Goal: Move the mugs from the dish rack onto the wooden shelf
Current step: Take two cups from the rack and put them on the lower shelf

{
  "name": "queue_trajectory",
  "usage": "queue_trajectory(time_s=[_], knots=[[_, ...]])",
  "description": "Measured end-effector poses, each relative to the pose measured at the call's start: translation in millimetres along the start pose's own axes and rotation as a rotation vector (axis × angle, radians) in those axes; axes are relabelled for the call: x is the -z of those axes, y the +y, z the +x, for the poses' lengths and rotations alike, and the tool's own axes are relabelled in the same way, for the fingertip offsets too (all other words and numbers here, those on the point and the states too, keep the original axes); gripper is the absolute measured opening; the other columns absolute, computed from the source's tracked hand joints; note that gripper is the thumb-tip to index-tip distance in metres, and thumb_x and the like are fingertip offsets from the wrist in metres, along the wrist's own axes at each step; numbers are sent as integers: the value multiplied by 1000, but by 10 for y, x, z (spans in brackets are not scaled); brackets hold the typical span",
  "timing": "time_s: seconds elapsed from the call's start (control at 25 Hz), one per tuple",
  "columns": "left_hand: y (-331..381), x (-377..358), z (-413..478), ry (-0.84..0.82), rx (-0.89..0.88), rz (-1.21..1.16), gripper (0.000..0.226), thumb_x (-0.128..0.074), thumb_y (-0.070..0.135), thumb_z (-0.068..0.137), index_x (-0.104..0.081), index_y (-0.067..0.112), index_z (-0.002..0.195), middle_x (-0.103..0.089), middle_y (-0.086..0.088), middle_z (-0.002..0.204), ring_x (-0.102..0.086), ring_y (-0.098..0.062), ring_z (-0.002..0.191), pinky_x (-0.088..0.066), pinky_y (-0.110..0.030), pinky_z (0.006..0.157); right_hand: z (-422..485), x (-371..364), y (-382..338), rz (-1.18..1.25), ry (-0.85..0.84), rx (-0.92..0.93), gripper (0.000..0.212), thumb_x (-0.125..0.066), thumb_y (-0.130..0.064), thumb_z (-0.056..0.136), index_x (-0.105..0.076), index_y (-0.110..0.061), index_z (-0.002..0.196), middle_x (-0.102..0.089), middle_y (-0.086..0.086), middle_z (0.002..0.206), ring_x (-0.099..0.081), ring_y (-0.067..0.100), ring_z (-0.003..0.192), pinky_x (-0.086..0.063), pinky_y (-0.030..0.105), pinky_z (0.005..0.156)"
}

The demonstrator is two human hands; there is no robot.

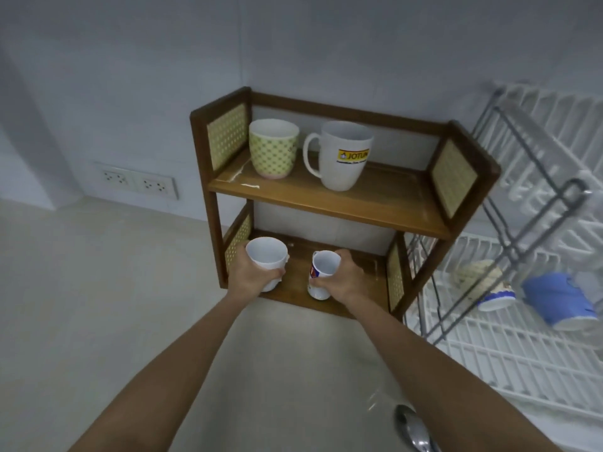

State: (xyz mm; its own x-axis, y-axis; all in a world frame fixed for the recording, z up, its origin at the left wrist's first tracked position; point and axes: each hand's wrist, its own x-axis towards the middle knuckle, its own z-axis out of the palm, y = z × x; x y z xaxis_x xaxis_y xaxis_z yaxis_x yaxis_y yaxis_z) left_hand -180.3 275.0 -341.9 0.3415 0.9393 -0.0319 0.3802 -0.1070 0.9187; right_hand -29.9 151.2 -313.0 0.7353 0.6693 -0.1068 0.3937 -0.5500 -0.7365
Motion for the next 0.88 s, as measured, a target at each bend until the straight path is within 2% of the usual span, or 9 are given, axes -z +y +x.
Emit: queue_trajectory(time_s=[0.12,0.2,0.36,0.52,0.64,0.72,0.8,0.88], knots=[[-83,-109,242,4,6,37,101,-91,36,50,-32,23,131,-51,1,121,-48,-21,115,-46,-41,94,259,-174,-74,-32,-11,-48,80,-88,-26,61,-45,-18,129,-57,8,128,-53,26,119,-46,32,84],[-112,-150,370,15,22,48,104,-90,37,49,-30,23,133,-52,-2,127,-48,-24,119,-45,-42,98,381,-279,-99,-49,-29,-63,77,-88,-25,62,-49,-16,127,-58,8,128,-53,25,118,-43,29,81],[-145,-203,529,20,49,104,104,-90,41,48,-31,22,132,-51,-4,129,-48,-26,122,-43,-44,103,515,-386,-109,-30,-22,-81,69,-86,-24,65,-52,-12,124,-62,10,123,-57,24,112,-41,25,76],[-140,-207,565,18,66,206,103,-88,46,50,-31,22,131,-47,-4,133,-44,-26,127,-39,-45,107,534,-427,-99,-18,-23,-71,70,-84,-20,69,-48,-12,127,-59,10,127,-56,27,117,-43,27,81],[-140,-186,476,-23,18,40,97,-85,40,58,-31,19,135,-49,-2,131,-47,-21,121,-41,-43,106,492,-421,-70,-22,-76,-60,73,-83,-19,71,-44,-13,132,-56,10,133,-53,27,122,-46,34,93],[-138,-177,257,-18,-32,-96,81,-77,34,69,-35,18,136,-50,3,127,-47,-14,117,-39,-36,105,376,-353,-19,22,-92,-63,76,-82,-21,72,-39,-13,135,-54,11,137,-52,28,124,-46,36,94],[-153,-171,-25,7,-100,-73,68,-71,12,78,-36,14,136,-50,2,126,-47,-15,119,-39,-30,99,163,-245,48,32,-116,-55,84,-77,-22,77,-27,-12,144,-48,12,143,-49,29,127,-44,37,96],[-149,-197,-321,-13,-146,24,60,-62,0,84,-36,6,137,-51,-10,133,-49,-26,123,-42,-33,99,-132,-109,143,2,-158,-17,89,-69,-23,84,-12,-11,151,-34,12,154,-37,28,137,-36,33,105]])
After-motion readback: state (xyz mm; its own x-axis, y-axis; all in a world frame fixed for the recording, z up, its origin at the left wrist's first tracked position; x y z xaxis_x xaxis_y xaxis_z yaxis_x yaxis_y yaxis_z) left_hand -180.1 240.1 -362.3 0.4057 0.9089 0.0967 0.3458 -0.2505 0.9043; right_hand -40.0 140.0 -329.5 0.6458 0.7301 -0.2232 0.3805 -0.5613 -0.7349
